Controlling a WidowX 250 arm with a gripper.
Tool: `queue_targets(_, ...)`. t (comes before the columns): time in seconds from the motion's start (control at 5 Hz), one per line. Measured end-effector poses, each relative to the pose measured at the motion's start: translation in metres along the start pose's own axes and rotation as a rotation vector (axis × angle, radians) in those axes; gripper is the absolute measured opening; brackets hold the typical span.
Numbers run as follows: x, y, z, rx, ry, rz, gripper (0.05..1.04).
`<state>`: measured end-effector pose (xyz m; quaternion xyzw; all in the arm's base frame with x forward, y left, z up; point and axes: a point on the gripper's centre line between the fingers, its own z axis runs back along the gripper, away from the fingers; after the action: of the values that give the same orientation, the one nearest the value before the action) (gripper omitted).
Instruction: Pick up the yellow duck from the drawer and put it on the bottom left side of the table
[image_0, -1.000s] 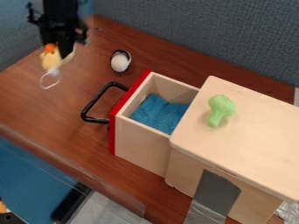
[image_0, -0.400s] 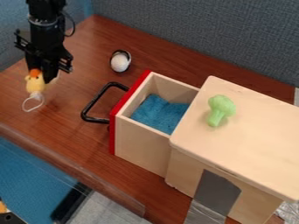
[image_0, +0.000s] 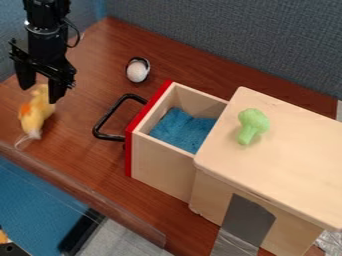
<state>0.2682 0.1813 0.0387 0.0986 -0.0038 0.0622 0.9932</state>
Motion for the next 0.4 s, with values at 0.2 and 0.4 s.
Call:
queue_targets(0.2,0.001,0.001,0.027,-0.014,-0.033,-0.008,1.005)
queue_targets(0.4,-0.002,0.012,0.047,-0.045,-0.056,0.007,1.001)
